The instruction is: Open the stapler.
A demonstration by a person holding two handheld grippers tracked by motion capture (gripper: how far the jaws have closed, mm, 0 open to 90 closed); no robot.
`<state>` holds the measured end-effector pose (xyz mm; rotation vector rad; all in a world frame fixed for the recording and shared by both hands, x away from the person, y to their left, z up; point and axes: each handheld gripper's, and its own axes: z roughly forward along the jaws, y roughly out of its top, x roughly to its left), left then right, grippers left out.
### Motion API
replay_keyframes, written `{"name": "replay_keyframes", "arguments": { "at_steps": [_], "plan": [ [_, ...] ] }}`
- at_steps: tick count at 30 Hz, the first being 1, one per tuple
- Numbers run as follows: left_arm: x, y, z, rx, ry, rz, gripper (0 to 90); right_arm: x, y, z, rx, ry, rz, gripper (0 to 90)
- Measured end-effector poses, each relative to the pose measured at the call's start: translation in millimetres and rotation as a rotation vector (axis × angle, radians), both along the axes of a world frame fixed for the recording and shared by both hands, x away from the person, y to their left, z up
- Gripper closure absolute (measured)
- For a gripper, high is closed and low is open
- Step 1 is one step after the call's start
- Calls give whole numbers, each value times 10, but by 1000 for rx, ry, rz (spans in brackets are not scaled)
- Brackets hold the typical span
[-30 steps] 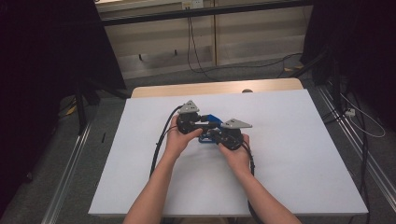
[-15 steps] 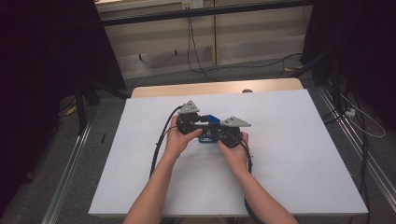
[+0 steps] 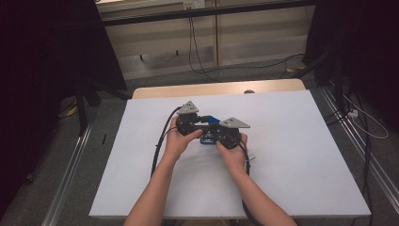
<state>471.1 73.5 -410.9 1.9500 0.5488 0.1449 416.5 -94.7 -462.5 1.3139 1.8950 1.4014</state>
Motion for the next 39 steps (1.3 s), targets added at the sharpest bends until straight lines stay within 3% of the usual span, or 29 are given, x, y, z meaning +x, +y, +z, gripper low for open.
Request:
{"name": "replay_keyframes", "arguments": {
  "at_steps": [6,12,14,16,23,27,30,39],
  "plan": [
    [13,31,-18,-2,19,7,524,-10,44,15,-8,-16,-3,900],
    [23,159,66,-32,64,55,353,-23,47,5,-28,-22,-18,900],
    [24,223,106,-41,81,65,325,-21,47,2,-29,-25,-16,900],
    [34,282,117,-31,72,68,323,-15,46,2,-33,-26,-16,900],
    [110,458,32,-50,105,122,375,-21,53,6,-35,-24,-14,900],
    [130,462,-36,-21,100,131,449,-22,55,6,-37,-23,-5,900],
    [133,421,-103,24,89,142,514,-21,55,6,-36,-22,-4,900],
    [123,275,-242,94,83,110,778,-20,46,-1,-34,-21,-9,900]
  ]
}}
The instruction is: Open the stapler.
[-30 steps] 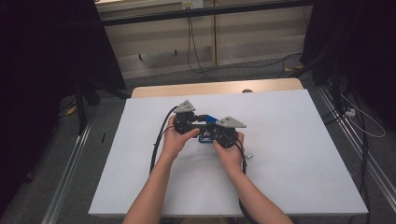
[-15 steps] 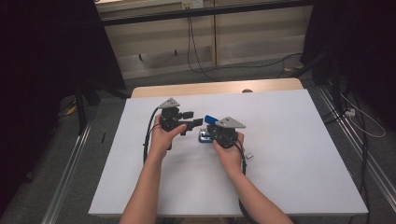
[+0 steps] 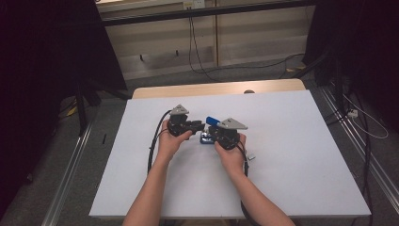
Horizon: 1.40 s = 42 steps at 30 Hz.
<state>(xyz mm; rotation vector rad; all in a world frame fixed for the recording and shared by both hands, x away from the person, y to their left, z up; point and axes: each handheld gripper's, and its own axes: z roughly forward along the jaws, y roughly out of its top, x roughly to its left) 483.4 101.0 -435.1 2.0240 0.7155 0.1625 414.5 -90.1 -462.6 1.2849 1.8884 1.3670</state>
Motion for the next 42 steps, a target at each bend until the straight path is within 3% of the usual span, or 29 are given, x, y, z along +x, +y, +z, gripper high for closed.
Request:
{"name": "replay_keyframes", "arguments": {
  "at_steps": [4,16,25,30,36,42],
  "plan": [
    [-16,-14,1,-4,-1,-13,842,-3,-3,-5,-2,1,0,900],
    [-51,-51,-23,31,-5,-42,887,4,-9,-4,2,6,2,900],
    [-69,-52,-53,41,-6,-33,900,3,15,7,9,13,-2,900],
    [-75,-35,-79,16,-6,-16,900,6,-21,85,-9,-1,-28,900],
    [-78,-29,-106,50,-9,-9,900,23,-19,108,-12,6,-36,900],
    [-94,-43,-119,51,-7,-12,900,14,-32,121,-4,-4,-69,900]
  ]
}}
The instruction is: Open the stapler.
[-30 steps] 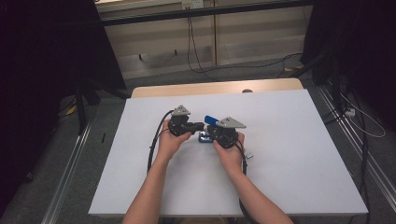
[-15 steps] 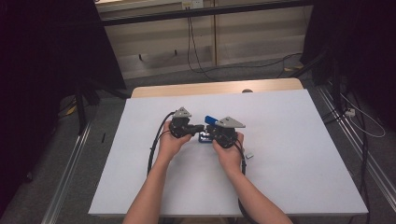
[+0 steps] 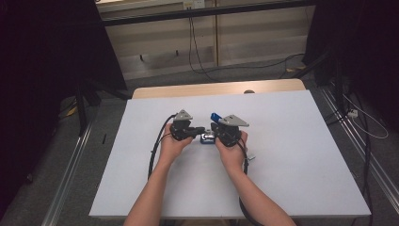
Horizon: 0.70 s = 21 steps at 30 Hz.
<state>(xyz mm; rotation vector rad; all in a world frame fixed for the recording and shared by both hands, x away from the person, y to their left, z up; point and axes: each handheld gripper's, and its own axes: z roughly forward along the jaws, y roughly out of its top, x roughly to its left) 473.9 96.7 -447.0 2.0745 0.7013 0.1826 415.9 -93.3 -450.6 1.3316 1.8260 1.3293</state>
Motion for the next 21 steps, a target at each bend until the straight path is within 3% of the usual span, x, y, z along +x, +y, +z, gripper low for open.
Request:
{"name": "replay_keyframes", "arguments": {
  "at_steps": [12,21],
  "plan": [
    [-5,6,-4,0,-4,-6,900,-22,-47,59,2,-29,-25,900],
    [-21,-6,3,18,-24,-7,900,-39,-162,266,-36,-69,-39,900]
  ]
}}
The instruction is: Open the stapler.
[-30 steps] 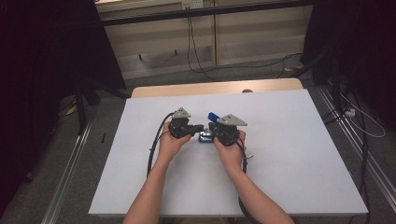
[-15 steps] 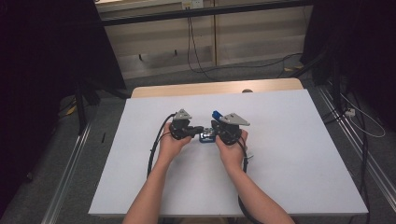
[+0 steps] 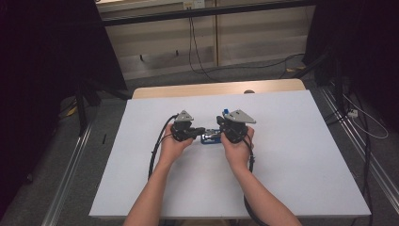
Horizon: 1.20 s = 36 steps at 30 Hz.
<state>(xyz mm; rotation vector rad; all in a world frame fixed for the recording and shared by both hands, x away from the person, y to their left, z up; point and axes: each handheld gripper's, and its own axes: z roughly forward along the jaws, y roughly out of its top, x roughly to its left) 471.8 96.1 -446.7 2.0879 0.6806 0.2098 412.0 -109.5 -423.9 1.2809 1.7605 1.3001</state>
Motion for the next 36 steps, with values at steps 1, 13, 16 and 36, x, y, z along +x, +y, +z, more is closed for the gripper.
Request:
{"name": "replay_keyframes", "arguments": {
  "at_steps": [1,13,16,36],
  "plan": [
    [-2,-2,2,5,-5,1,900,-1,-13,18,-3,-2,-2,900],
    [-21,-13,1,7,-11,7,900,-8,-125,68,-51,5,-19,900],
    [-23,-11,0,7,-14,8,900,-8,-177,61,-42,13,-34,900],
    [-27,1,-3,6,-15,13,900,7,-505,-87,-69,63,-80,900]
  ]
}}
